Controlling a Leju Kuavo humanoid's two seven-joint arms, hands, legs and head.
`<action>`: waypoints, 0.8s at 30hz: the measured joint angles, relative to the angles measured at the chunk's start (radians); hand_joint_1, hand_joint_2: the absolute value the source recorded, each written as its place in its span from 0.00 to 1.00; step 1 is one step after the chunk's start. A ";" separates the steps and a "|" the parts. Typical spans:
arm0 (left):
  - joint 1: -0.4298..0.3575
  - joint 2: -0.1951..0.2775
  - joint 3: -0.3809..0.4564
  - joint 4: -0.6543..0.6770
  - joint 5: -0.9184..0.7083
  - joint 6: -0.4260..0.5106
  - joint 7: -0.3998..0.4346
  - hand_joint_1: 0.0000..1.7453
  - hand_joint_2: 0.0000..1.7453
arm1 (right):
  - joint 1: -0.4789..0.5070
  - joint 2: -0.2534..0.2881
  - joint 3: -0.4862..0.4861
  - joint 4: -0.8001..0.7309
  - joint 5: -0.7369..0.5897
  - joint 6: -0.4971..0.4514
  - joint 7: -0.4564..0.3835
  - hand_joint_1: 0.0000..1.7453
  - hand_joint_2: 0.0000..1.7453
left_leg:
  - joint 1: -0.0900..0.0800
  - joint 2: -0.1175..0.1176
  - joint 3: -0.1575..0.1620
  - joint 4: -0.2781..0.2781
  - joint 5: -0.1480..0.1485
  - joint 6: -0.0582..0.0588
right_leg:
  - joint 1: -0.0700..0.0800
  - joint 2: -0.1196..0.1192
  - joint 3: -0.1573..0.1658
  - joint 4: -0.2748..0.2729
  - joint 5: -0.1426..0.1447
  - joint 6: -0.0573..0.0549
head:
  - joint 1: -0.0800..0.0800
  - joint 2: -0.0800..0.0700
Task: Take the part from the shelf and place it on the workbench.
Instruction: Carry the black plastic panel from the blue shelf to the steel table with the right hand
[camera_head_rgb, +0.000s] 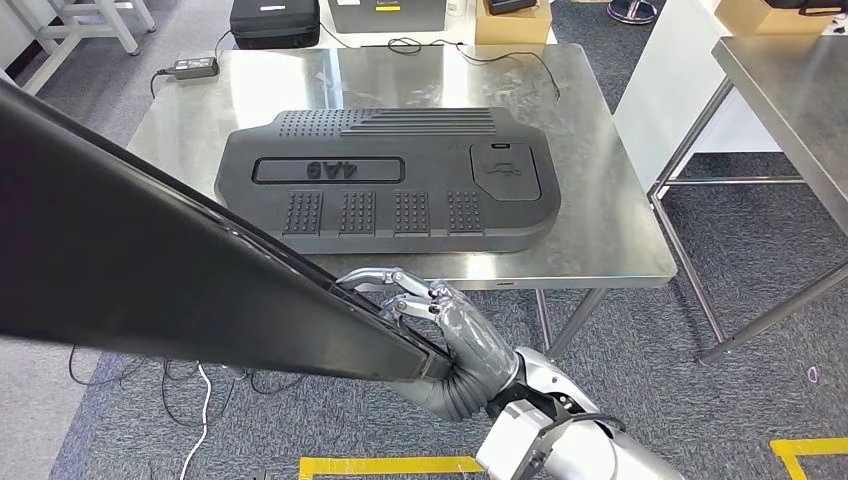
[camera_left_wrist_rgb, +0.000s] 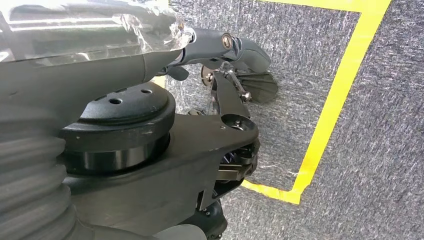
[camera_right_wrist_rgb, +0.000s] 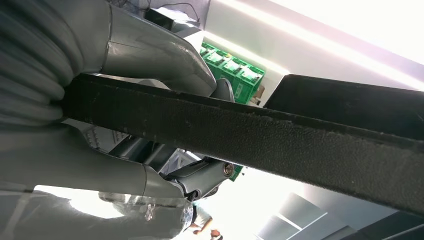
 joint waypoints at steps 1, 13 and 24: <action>0.000 0.000 0.000 0.000 0.000 0.000 0.000 0.00 1.00 | 0.000 0.000 0.000 0.000 0.000 0.000 0.000 1.00 1.00 | 0.000 0.000 0.000 0.000 0.000 0.000 | 0.000 0.000 0.000 0.000 0.000 0.000 | 0.000 0.000; 0.000 0.000 0.000 0.000 -0.001 -0.001 0.002 0.00 1.00 | 0.000 0.000 0.000 0.000 0.000 0.002 -0.001 1.00 1.00 | 0.000 0.000 0.000 0.000 0.000 0.000 | 0.000 0.000 0.000 0.000 0.000 0.000 | 0.000 0.000; 0.000 0.000 0.000 0.000 -0.001 -0.002 0.002 0.00 1.00 | 0.000 0.000 0.000 0.000 0.000 0.002 -0.001 1.00 1.00 | 0.000 0.000 0.000 0.000 0.000 0.000 | 0.000 0.000 0.000 0.000 0.000 0.000 | -0.001 0.000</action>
